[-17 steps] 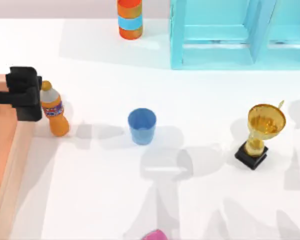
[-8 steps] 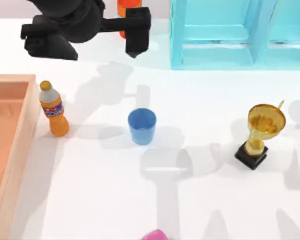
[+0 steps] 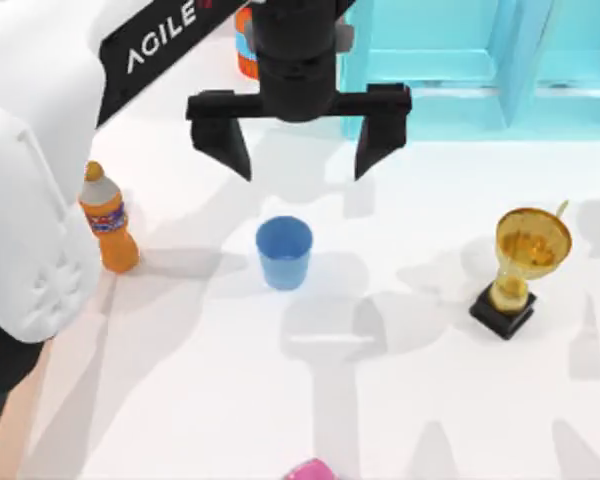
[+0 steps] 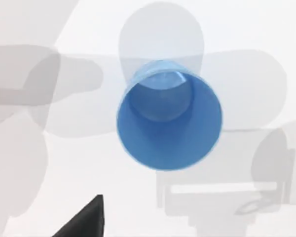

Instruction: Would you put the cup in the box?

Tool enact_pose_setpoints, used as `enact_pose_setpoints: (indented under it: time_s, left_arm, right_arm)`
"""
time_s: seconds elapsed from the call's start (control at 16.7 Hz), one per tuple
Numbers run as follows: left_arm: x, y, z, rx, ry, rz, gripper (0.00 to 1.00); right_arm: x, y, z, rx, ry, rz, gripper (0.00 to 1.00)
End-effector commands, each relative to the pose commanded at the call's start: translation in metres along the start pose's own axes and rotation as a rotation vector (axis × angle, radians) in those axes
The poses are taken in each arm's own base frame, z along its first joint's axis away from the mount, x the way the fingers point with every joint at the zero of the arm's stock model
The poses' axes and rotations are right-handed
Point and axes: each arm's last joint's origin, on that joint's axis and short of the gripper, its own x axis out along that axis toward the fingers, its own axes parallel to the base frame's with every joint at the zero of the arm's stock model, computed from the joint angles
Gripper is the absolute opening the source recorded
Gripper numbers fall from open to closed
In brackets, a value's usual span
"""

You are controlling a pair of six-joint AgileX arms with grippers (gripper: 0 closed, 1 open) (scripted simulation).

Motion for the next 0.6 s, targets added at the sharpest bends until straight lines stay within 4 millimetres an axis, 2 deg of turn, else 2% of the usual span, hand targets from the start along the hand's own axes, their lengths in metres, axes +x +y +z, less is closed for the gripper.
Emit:
enact_pose_setpoints:
  time_s: [0.24,0.6]
  left_arm:
    - [0.022,-0.013,0.005,-0.019,0.052,0.037,1.0]
    - [0.023,-0.011,0.007,-0.023,0.052,0.037,1.0]
  right_arm:
    - [0.0,0.0,0.0,0.0,0.0,0.0,1.0]
    - [0.0,0.0,0.0,0.0,0.0,0.0,1.0]
